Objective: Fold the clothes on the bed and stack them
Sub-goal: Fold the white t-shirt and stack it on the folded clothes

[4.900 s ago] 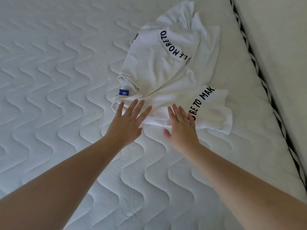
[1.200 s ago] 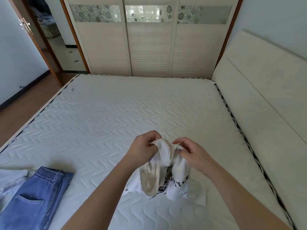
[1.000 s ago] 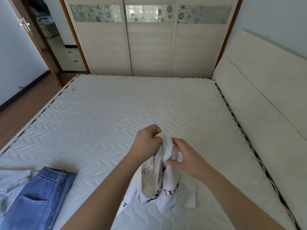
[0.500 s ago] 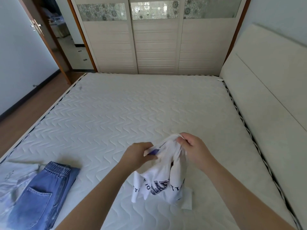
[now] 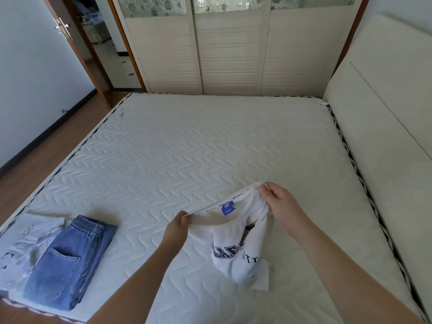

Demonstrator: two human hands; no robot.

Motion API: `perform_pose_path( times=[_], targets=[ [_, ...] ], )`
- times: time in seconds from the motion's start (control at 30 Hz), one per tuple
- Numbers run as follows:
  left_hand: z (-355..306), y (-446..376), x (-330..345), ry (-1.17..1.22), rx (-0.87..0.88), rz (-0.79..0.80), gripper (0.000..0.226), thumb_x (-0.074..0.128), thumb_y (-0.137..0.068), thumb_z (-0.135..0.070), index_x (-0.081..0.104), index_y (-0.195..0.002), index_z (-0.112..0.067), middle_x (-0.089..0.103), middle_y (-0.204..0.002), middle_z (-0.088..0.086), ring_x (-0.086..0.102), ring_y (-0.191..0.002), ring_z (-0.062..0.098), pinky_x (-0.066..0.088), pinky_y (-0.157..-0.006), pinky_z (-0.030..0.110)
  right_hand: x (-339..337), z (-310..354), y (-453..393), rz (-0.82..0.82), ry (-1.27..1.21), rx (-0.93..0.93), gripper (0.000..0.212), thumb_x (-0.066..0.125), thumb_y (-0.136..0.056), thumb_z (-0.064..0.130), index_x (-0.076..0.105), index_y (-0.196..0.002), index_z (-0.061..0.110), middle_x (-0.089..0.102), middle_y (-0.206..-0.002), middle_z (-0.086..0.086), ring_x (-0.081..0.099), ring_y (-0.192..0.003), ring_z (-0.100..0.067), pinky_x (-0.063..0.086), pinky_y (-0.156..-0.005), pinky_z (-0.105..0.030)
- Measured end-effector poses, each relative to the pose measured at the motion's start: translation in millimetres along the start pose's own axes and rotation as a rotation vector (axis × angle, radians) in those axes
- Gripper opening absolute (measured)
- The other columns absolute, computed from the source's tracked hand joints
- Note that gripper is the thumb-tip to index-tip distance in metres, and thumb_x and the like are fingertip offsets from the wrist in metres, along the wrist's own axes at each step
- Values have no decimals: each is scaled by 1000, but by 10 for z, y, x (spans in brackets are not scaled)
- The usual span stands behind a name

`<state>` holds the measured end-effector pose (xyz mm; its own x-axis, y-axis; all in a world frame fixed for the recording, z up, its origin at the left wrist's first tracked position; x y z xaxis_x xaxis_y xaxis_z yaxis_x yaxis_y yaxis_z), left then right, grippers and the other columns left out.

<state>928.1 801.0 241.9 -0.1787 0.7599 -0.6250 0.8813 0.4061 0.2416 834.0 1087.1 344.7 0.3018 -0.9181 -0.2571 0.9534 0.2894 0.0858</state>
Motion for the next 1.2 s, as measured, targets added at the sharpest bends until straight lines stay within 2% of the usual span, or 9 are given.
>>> perform_pose_path(
  times=[0.1, 0.2, 0.3, 0.4, 0.53, 0.63, 0.87, 1.0, 1.2],
  targets=[
    [-40, -45, -198, 132, 18, -10, 27, 36, -96, -32, 57, -86, -18, 60, -83, 4, 54, -78, 13, 38, -68, 20, -41, -25, -90, -13, 87, -40, 32, 52, -101, 28, 54, -82, 3, 41, -68, -2, 38, -65, -13, 30, -62, -32],
    [-133, -132, -484, 166, 54, -40, 31, 41, -101, -25, 55, -77, -39, 53, -79, -22, 51, -73, -12, 36, -69, 4, -52, -43, -187, -38, 175, -69, 29, 56, -98, 30, 62, -82, 8, 50, -69, -10, 44, -64, -12, 35, -64, -31],
    [-224, -236, -802, 147, 108, -23, 19, 46, -98, -30, 60, -86, -35, 58, -87, -22, 53, -87, -4, 35, -81, 16, 15, -23, -244, -47, 230, -71, 19, 60, -96, 28, 66, -78, 28, 59, -70, 8, 51, -66, 1, 38, -66, -15],
    [-324, -336, -1141, 111, 213, 32, 25, 47, -90, -36, 57, -68, -31, 54, -69, -15, 53, -70, -7, 37, -70, 8, 225, 46, -279, 5, 285, -81, 26, 60, -97, 25, 63, -73, 35, 52, -60, 17, 46, -59, 0, 36, -61, -16],
    [-326, -487, -1586, 56, 313, 122, 33, 43, -84, -42, 45, -67, -14, 42, -62, -6, 42, -62, 11, 33, -66, 32, 545, 223, -294, 15, 303, -95, 20, 58, -97, 19, 70, -100, 35, 72, -93, 4, 62, -85, -13, 43, -74, -19],
    [-261, -632, -1865, 45, 349, 219, 39, 50, -92, -41, 41, -68, -11, 37, -65, -3, 40, -61, 12, 31, -65, 33, 802, 471, -272, 7, 310, -149, 26, 56, -99, 20, 68, -97, 43, 70, -100, 20, 62, -95, 1, 43, -81, -14],
    [-126, -961, -2345, -80, 470, 373, 47, 65, -80, -63, 52, -74, -18, 43, -60, -8, 40, -55, 5, 29, -50, 18, 1373, 749, -237, 94, 459, -192, 38, 85, -71, 21, 72, -105, 31, 68, -96, 6, 60, -91, 1, 41, -78, -11],
    [-107, -1047, -2437, -279, 534, 503, 23, 80, -69, -40, 59, -78, -40, 62, -70, -16, 55, -63, -3, 37, -56, 10, 1482, 867, -182, 7, 531, -293, 14, 75, -83, 13, 77, -97, 11, 66, -85, -2, 58, -75, -7, 40, -67, -18],
    [-234, -1153, -2625, -310, 638, 433, 22, 75, -85, -25, 61, -73, -35, 55, -62, -14, 47, -58, 1, 34, -56, 15, 1306, 980, -122, -148, 441, -218, 8, 67, -91, 14, 75, -91, 12, 69, -78, -2, 57, -72, -6, 40, -67, -19]
  ],
)
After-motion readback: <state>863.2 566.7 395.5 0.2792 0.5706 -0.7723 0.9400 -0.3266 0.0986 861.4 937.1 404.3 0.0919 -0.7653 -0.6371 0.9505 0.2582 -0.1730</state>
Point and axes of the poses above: each hand's wrist, its own y-axis away from the middle knuckle, its own x-axis out of the palm, z = x × y, the point moved 8 cm from there along -y, towards the middle knuckle
